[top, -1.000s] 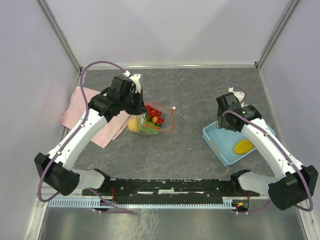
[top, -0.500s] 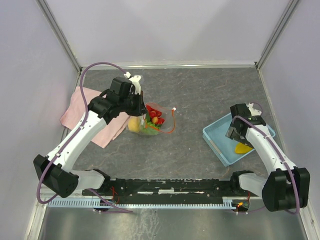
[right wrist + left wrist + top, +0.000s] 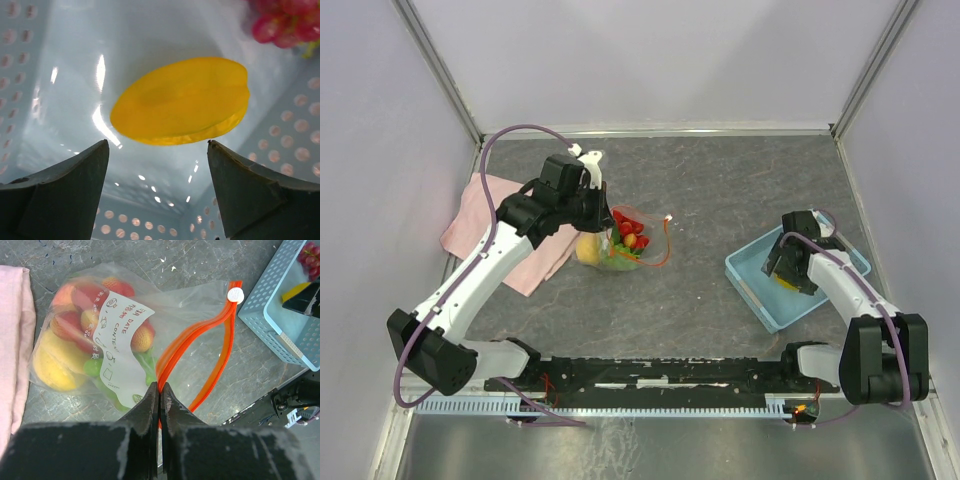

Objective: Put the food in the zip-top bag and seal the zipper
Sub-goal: Pick up the fake fruit from the bin.

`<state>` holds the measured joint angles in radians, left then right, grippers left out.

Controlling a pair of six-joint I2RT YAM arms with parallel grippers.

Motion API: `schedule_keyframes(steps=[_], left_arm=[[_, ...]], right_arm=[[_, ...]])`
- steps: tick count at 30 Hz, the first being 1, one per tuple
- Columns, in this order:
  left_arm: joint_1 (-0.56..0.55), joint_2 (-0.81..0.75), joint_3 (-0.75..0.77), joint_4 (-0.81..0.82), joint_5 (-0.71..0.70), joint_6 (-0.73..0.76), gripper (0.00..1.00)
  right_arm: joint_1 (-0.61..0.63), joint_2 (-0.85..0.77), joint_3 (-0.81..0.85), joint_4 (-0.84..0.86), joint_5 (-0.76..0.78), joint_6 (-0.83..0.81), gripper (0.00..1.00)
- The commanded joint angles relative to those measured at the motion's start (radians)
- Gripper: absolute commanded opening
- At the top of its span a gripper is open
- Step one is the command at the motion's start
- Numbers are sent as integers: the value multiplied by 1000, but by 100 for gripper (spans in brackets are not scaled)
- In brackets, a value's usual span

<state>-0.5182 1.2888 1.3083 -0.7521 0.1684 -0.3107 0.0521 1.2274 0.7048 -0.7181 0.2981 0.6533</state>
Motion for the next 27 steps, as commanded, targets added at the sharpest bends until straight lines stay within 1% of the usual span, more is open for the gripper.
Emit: schedule_keyframes(steps=[1, 4, 9, 12, 16, 20, 23, 27], left_arm=[[3, -26, 5, 63, 31, 41, 3], [6, -25, 3, 65, 31, 41, 3], [5, -25, 1, 66, 33, 41, 3], [7, -23, -1, 67, 35, 42, 3], [7, -20, -1, 68, 43, 42, 3], [7, -20, -3, 68, 43, 42, 3], [9, -20, -4, 69, 46, 42, 3], [11, -21, -3, 71, 51, 42, 3]], right_arm=[[-2, 14, 7, 139, -102, -73, 87], [-1, 13, 19, 146, -101, -87, 86], [-3, -19, 37, 79, 26, -51, 88], [-5, -32, 66, 56, 7, -110, 89], [-5, -25, 114, 27, -8, -204, 94], [-10, -20, 125, 50, -36, -222, 99], [-25, 0, 108, 113, -51, -221, 99], [-54, 87, 122, 140, -99, -215, 99]])
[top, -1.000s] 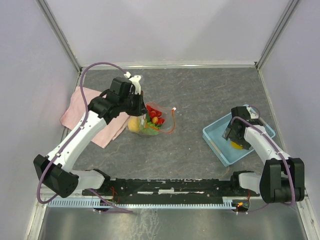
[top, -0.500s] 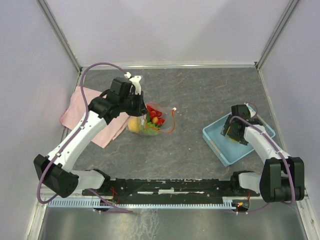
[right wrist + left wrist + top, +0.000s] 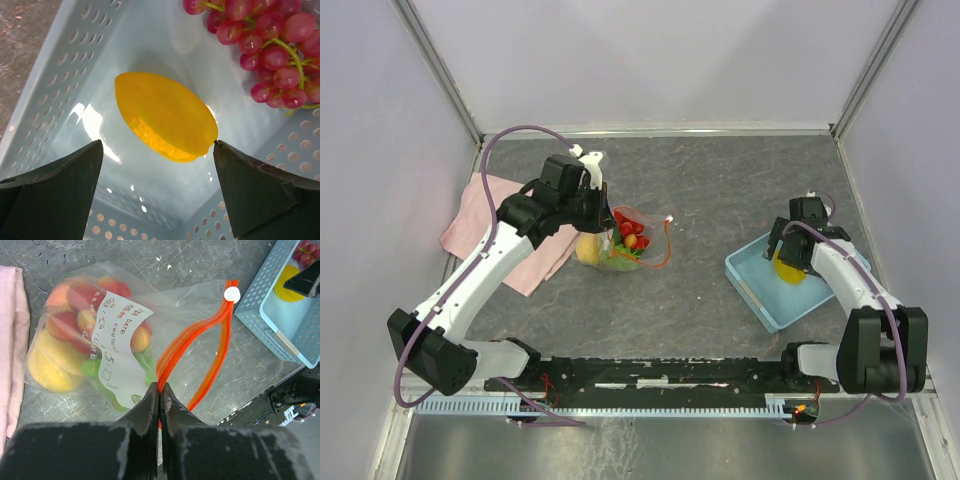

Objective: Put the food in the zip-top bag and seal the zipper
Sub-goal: Pick up the fake fruit from the bin.

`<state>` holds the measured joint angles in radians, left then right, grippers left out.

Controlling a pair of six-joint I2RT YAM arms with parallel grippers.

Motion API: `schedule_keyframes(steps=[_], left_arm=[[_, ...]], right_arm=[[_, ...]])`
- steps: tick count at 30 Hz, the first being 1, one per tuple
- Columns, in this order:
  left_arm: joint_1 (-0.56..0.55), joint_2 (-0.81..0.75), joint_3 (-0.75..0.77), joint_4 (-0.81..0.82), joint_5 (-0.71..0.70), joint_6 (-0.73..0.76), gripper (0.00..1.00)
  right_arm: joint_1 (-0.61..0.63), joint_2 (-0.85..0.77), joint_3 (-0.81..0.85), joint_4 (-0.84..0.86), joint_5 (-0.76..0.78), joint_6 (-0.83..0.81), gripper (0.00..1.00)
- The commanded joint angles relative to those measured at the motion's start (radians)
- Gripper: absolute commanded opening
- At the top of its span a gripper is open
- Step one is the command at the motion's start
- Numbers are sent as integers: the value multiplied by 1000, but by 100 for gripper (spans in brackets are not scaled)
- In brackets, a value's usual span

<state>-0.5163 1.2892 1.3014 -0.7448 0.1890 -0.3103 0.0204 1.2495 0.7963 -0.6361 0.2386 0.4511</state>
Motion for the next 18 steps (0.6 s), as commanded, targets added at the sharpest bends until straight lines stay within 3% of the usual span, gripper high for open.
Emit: schedule_keyframes(steps=[1, 12, 18], left_arm=[[9, -23, 3, 64, 30, 42, 3], [14, -18, 2, 65, 44, 42, 3], [17, -18, 1, 67, 45, 42, 3]], right_arm=[[-23, 78, 26, 66, -46, -19, 99], [-23, 96, -25, 108, -179, -15, 89], [-27, 90, -18, 116, -86, 7, 91]])
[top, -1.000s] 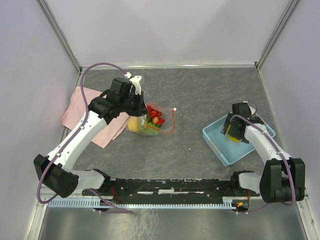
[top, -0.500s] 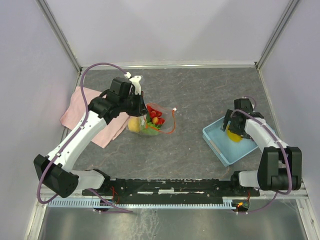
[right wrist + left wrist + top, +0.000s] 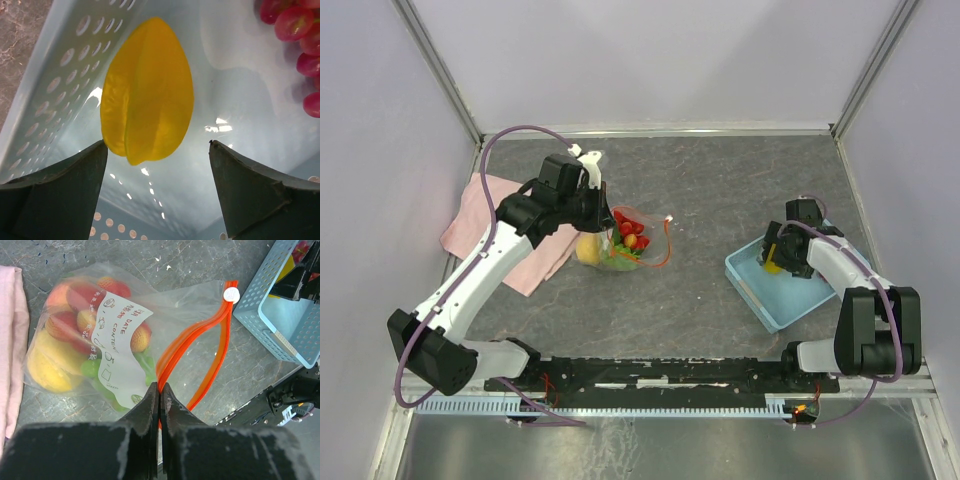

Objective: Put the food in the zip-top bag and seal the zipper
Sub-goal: Pick up the fake fruit from the bin.

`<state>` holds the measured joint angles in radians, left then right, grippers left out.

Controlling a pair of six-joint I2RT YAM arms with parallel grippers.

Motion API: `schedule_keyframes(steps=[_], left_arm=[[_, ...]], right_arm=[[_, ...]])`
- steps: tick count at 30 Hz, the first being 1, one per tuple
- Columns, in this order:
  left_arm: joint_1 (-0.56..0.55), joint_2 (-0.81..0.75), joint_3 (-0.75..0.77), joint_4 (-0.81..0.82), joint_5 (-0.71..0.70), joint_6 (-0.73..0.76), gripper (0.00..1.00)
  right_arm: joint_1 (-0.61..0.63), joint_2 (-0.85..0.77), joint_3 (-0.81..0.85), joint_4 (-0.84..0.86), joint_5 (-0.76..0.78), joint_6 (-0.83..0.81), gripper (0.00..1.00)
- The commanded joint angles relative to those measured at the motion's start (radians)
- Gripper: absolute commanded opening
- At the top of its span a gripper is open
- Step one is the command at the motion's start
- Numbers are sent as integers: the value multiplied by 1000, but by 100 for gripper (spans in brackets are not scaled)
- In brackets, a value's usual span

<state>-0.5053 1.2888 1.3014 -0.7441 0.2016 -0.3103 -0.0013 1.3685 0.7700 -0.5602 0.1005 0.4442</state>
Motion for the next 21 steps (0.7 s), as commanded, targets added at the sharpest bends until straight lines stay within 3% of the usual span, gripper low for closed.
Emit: schedule_keyframes(steps=[1, 11, 21], left_arm=[[6, -17, 1, 65, 34, 42, 3], [9, -20, -4, 69, 34, 42, 3], [11, -17, -4, 69, 39, 42, 3]], right_arm=[[-6, -26, 15, 47, 53, 15, 91], [-23, 54, -3, 190, -23, 53, 88], [-39, 58, -36, 208, -31, 86, 72]])
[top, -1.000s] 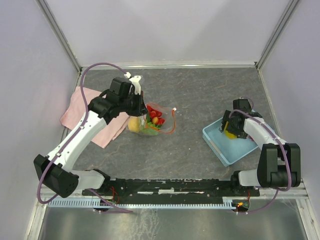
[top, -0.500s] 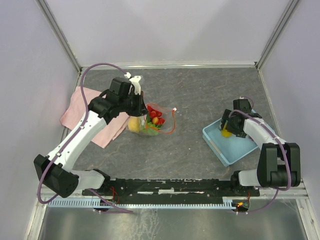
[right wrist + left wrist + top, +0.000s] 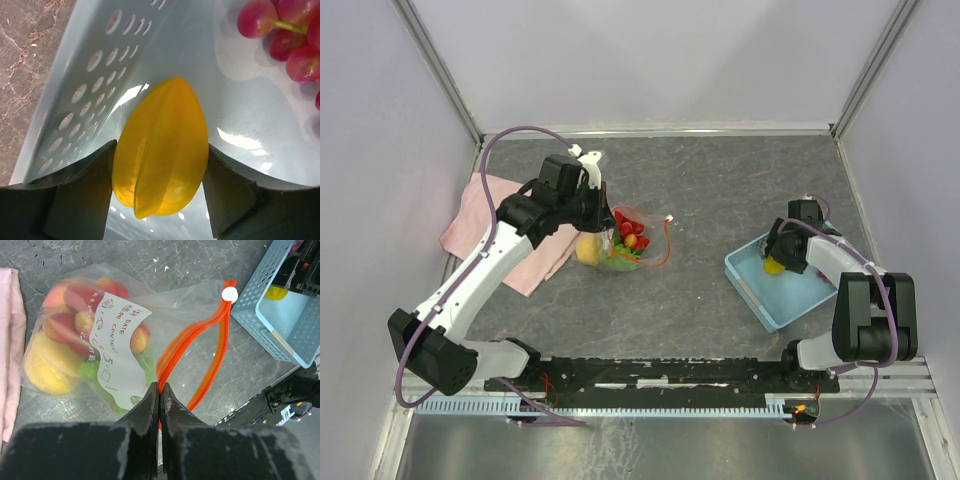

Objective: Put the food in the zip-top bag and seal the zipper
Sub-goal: Pick up the fake fruit from the bin, then place the fake fruit in the zipper food storage bag.

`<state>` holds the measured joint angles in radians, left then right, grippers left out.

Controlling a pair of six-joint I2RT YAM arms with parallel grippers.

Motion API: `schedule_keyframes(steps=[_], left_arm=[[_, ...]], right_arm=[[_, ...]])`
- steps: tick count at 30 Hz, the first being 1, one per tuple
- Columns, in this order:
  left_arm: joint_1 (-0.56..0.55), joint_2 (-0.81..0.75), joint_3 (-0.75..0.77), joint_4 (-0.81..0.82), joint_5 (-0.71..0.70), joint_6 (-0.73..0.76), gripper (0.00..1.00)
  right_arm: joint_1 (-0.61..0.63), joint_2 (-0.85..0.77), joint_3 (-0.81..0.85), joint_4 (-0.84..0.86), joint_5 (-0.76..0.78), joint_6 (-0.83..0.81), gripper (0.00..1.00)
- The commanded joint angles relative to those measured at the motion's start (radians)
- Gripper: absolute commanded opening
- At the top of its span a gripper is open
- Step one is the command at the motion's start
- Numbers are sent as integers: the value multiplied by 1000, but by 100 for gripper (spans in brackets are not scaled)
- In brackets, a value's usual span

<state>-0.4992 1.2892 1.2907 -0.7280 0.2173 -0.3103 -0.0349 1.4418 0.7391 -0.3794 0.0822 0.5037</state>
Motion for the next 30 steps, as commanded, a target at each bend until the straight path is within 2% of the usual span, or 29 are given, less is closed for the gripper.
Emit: schedule_keyframes(steps=[1, 6, 17, 23, 30], left_arm=[[5, -16, 7, 53, 25, 42, 3], [5, -14, 7, 55, 32, 40, 3], [8, -13, 3, 58, 39, 39, 3], [10, -8, 2, 59, 52, 37, 3], [8, -6, -1, 64, 64, 37, 3]], right_arm=[[-6, -25, -10, 23, -19, 28, 70], [-5, -92, -24, -12, -25, 24, 55], [0, -346, 45, -211, -88, -5, 32], [49, -445, 136, -307, -237, -24, 27], [201, -463, 242, -347, -320, -11, 26]])
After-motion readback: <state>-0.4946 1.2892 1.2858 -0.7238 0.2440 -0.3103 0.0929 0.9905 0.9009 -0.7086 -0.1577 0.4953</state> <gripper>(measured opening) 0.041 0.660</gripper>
